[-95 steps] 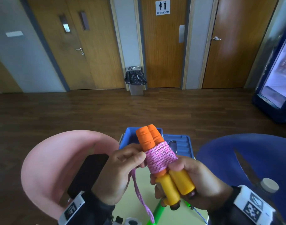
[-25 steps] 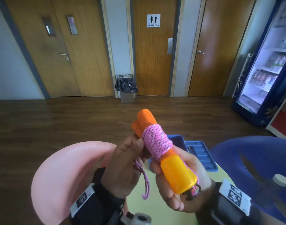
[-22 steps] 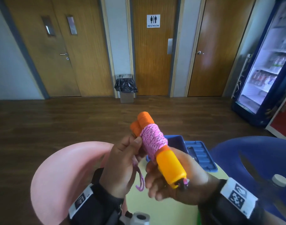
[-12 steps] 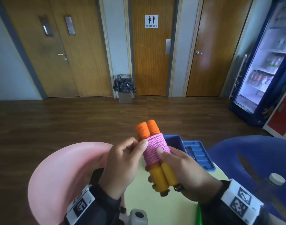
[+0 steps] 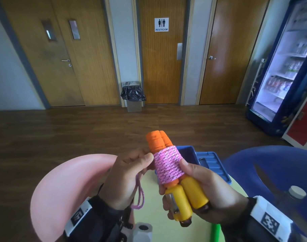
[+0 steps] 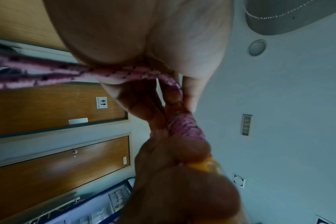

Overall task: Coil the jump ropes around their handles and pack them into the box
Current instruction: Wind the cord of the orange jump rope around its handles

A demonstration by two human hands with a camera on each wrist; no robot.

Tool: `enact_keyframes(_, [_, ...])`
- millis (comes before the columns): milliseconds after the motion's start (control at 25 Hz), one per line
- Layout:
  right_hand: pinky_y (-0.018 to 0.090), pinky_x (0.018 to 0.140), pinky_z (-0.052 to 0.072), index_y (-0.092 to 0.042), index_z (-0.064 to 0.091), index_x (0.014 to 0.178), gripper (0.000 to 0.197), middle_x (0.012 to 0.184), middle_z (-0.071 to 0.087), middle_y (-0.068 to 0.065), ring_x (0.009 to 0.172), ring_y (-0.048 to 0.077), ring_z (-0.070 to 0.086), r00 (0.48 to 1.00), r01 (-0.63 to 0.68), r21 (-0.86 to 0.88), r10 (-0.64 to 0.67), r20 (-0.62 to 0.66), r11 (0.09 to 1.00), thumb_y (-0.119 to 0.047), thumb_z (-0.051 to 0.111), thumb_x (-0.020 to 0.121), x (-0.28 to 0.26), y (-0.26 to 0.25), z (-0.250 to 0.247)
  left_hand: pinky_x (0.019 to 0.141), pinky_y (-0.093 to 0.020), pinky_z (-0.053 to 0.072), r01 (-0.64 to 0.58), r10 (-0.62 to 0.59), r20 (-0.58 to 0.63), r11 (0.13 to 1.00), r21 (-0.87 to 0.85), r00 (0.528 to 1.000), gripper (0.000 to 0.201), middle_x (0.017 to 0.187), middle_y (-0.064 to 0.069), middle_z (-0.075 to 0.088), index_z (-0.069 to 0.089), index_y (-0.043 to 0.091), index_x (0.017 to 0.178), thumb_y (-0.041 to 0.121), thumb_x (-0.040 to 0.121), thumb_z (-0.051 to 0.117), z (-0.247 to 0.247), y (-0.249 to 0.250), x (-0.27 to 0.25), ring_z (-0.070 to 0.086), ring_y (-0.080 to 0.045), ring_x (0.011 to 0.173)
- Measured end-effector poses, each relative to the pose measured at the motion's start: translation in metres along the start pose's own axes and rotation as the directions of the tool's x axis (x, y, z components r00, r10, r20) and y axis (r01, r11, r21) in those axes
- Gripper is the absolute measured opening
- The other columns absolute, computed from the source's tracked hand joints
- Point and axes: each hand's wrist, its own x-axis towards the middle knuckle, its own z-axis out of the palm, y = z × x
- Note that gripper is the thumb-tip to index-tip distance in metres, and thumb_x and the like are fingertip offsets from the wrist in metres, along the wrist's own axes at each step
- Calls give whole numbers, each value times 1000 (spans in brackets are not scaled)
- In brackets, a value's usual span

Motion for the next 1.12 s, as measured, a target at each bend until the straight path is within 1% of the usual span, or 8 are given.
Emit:
enact_keyframes(280, [45, 83, 55, 2, 57, 121, 59, 107, 63, 21, 91, 36, 68, 989, -51, 97, 37, 145, 994, -52, 48, 97, 7, 4, -5, 52, -33, 49, 162, -126, 145, 949, -271, 981, 48, 63, -20, 59, 54, -15, 93, 33, 96, 57, 11, 3, 1, 59, -24, 45])
enact_keyframes(400, [43, 82, 57, -1, 65, 113, 61, 105, 68, 22, 91, 35, 70, 986, -133, 39, 128, 102, 990, -56, 50, 93, 9, 1, -3, 70, -44, 52, 204, -186, 85, 930, -307, 979, 69, 89, -31, 58, 47, -24, 113, 35, 86, 71, 13, 6, 3, 60, -41, 72])
enact_keyframes(480, [38, 73, 58, -5, 67, 108, 56, 99, 70, 21, 82, 30, 71, 979, -157, -149, 133, -157, 976, -56, 63, 85, 12, -3, 1, 76, -47, 47, 184, -201, -39, 948, -258, 979, 79, 91, -29, 56, 52, -22, 100, 42, 68, 85, 11, 1, 5, 54, -40, 81])
enact_keyframes(560, [37, 73, 59, -19, 62, 117, 46, 103, 71, 11, 81, 23, 72, 918, -112, -463, -87, -387, 879, -51, 67, 85, 12, -5, 5, 71, -37, 48, 175, -199, -134, 969, -174, 971, 50, 71, -18, 55, 60, -2, 67, 42, 60, 84, 8, -7, 5, 55, -30, 71])
enact_keyframes(640, [36, 78, 61, -40, 46, 130, 50, 114, 65, -3, 92, 16, 71, 891, -23, -682, -295, -345, 731, -44, 71, 87, 10, -9, 12, 69, -38, 51, 189, -205, -122, 973, -131, 971, 43, 66, -15, 54, 56, 7, 58, 41, 64, 81, 8, -8, 2, 57, -27, 67])
enact_keyframes(760, [32, 77, 61, -57, 41, 120, 66, 107, 63, -17, 95, 9, 69, 919, 28, -810, -333, -210, 586, -43, 85, 72, 5, -9, 26, 62, -37, 54, 179, -205, -97, 958, -224, 974, 38, 67, -16, 55, 58, 6, 61, 37, 70, 79, 11, -9, -2, 59, -27, 64])
enact_keyframes(1000, [31, 75, 58, -49, 42, 117, 67, 103, 64, -22, 91, 5, 67, 813, 99, -883, -548, -194, 459, -42, 87, 67, 8, 4, 31, 58, -30, 54, 118, -156, -85, 930, -347, 984, 43, 65, -9, 58, 57, 12, 56, 40, 65, 88, 16, -6, -1, 61, -21, 61])
enact_keyframes(1120, [32, 73, 58, -49, 42, 113, 64, 101, 66, -18, 88, 6, 67, 807, 101, -894, -562, -183, 437, -42, 86, 68, 10, 2, 30, 58, -30, 53, 122, -154, -77, 941, -316, 985, 43, 64, -6, 57, 57, 14, 55, 43, 66, 87, 14, -6, 0, 60, -19, 61])
